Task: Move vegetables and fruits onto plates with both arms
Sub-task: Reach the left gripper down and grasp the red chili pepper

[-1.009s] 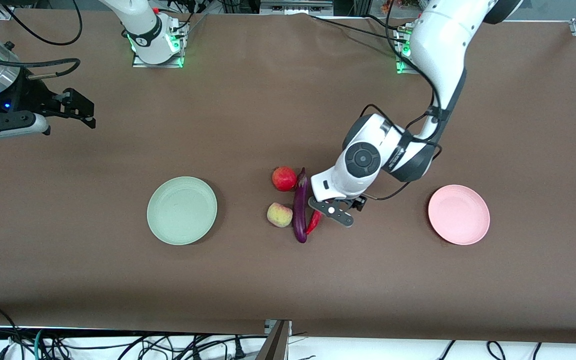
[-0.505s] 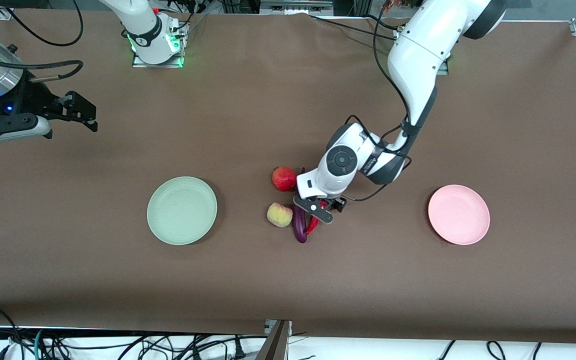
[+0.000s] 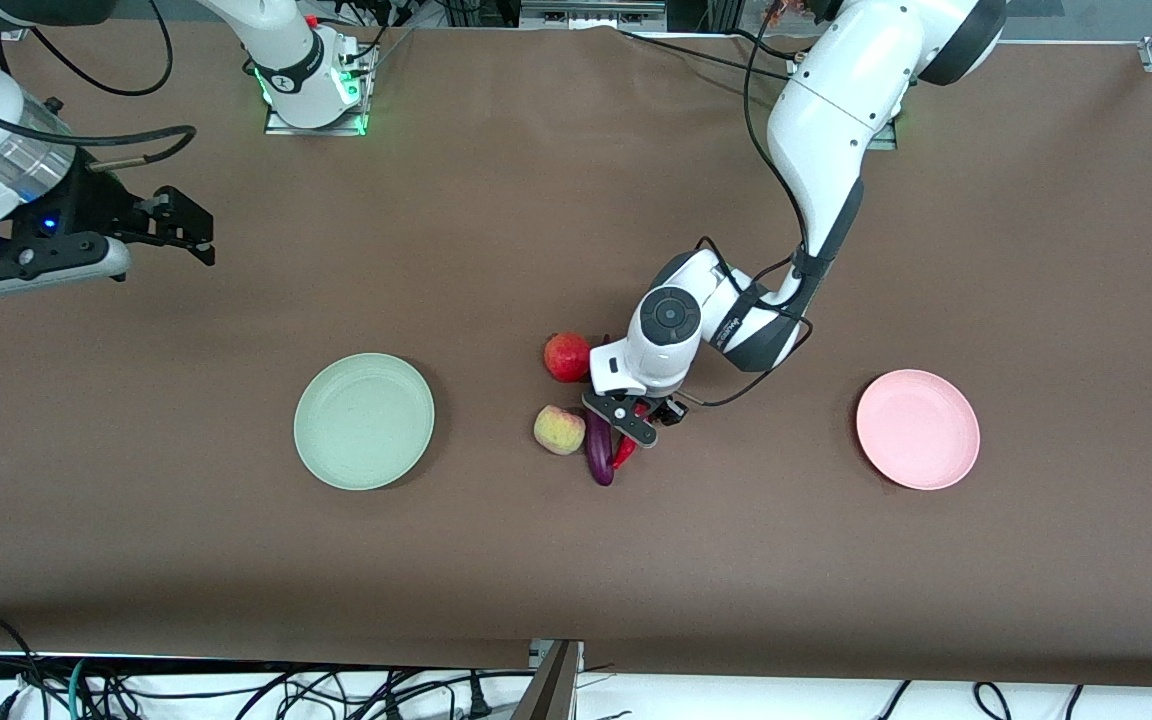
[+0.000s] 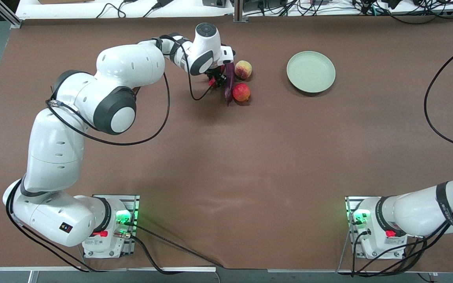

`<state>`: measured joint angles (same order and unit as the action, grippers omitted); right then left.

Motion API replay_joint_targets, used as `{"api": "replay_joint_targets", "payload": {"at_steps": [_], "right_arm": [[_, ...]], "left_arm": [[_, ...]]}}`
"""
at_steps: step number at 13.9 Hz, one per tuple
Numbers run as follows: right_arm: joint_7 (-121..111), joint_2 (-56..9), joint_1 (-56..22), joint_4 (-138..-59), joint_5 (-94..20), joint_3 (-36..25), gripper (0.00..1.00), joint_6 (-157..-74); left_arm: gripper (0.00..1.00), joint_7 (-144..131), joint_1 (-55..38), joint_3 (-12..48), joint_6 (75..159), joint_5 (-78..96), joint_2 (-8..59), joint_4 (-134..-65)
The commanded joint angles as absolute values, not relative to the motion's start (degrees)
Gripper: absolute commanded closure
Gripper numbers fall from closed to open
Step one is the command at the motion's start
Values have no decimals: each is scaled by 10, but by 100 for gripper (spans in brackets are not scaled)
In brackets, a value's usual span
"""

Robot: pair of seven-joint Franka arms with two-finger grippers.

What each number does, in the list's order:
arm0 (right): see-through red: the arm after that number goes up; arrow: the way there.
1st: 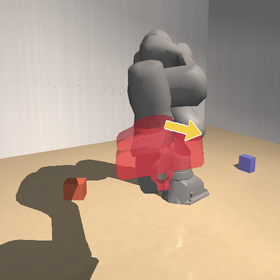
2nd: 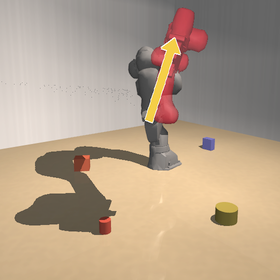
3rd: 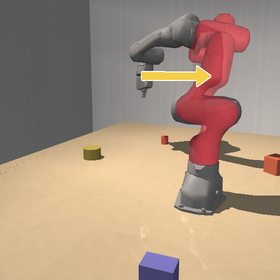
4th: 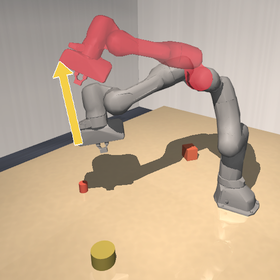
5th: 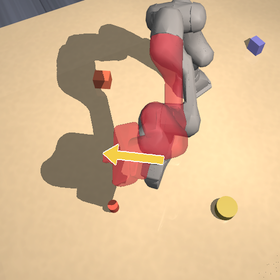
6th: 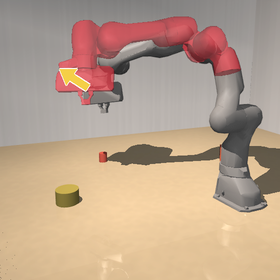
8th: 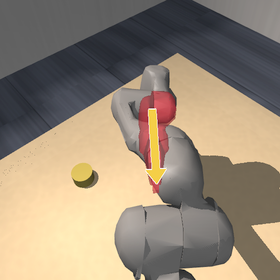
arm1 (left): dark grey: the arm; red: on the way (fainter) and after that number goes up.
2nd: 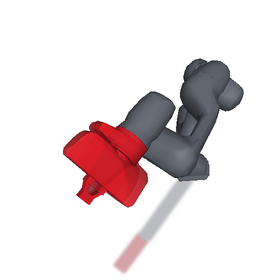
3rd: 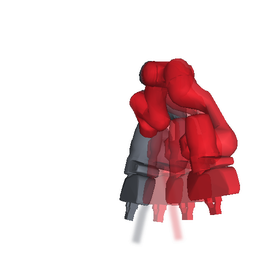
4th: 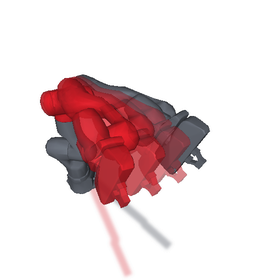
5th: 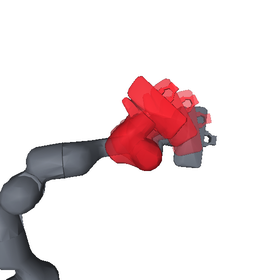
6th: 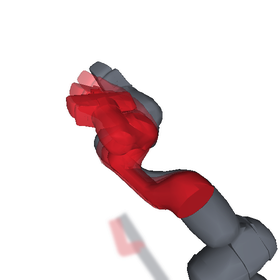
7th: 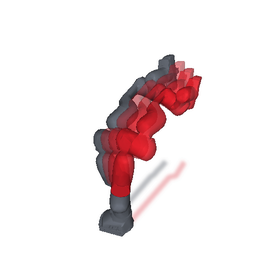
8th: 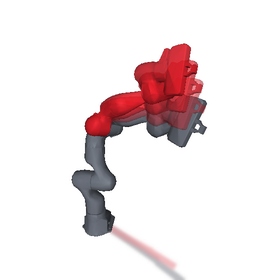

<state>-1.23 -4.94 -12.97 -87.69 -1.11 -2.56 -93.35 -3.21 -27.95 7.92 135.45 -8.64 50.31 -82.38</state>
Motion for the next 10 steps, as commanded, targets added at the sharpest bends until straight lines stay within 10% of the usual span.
{"api": "replay_joint_targets", "payload": {"at_steps": [1, 10], "right_arm": [[-17, -73, -135, -873, -10, -26, 0, -931], [118, -154, -220, -875, -46, -26, 0, -962]], "left_arm": [[99, -39, -282, 70, 1348, -132, 497, -823], [100, -43, -184, 60, 1104, -143, 368, -818]]}}
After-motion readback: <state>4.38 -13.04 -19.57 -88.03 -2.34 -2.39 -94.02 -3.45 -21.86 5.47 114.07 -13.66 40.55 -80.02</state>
